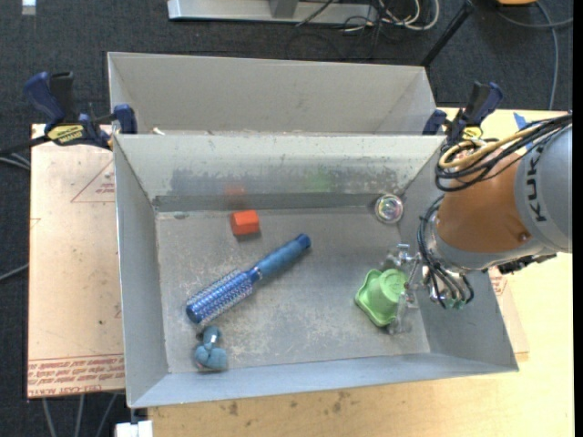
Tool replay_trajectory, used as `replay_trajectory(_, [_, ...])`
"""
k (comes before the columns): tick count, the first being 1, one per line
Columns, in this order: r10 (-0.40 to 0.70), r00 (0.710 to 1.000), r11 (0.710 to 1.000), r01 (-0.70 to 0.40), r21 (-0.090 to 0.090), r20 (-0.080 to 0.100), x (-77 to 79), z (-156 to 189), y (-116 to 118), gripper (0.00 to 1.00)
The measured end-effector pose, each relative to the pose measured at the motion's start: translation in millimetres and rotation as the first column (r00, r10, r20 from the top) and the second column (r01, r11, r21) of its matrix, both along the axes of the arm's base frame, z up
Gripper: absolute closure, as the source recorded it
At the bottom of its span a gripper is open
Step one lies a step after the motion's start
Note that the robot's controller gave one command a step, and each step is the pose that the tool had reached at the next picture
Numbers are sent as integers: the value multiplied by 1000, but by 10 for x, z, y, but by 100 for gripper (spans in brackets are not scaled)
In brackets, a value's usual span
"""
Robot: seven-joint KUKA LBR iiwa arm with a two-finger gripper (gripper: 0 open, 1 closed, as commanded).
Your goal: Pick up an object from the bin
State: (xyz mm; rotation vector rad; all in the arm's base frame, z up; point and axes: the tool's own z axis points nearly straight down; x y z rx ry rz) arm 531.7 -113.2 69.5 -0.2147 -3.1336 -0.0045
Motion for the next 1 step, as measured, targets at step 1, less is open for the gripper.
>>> replay_trajectory(1, [0, 1000, 1000, 0, -3, 6, 20, 26, -19, 100])
